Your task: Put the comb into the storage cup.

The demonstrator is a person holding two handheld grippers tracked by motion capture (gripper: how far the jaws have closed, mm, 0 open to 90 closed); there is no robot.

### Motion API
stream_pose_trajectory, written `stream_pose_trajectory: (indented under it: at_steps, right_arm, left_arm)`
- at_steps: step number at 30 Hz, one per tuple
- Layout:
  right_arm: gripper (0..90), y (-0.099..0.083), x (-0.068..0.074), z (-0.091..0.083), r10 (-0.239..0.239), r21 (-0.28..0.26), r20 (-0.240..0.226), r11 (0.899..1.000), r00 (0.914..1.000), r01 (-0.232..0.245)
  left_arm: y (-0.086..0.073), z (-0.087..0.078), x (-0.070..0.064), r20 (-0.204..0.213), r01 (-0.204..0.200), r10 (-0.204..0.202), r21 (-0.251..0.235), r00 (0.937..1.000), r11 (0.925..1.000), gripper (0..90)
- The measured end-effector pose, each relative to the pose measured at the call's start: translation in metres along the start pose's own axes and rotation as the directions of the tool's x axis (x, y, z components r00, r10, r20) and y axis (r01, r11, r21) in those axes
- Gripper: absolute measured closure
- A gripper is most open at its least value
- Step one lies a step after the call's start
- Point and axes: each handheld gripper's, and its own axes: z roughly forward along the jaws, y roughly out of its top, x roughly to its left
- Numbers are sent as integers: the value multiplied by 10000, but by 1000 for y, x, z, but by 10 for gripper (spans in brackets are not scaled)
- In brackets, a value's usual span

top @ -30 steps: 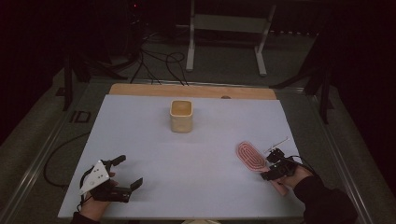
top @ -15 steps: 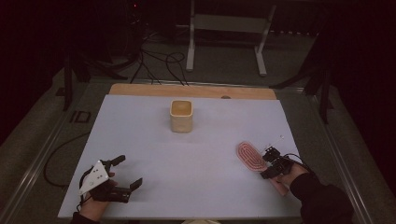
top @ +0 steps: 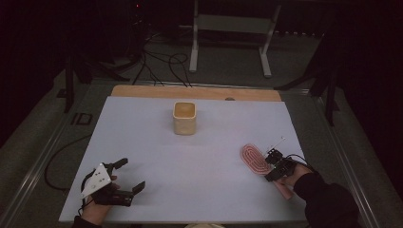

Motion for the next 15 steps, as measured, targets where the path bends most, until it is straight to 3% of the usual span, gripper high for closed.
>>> stream_pose_trajectory:
  at_steps: [6,15]
  right_arm:
    - [692,-1,2,0,145,-40,169,9999,9998,-144]
    - [701,-7,6,0,171,-511,367,9986,9992,-152]
  left_arm:
    - [0,1,0,2,-34,34,54,10000,10000,3]
    - [0,0,0,-24,2,-2,48,10000,10000,2]
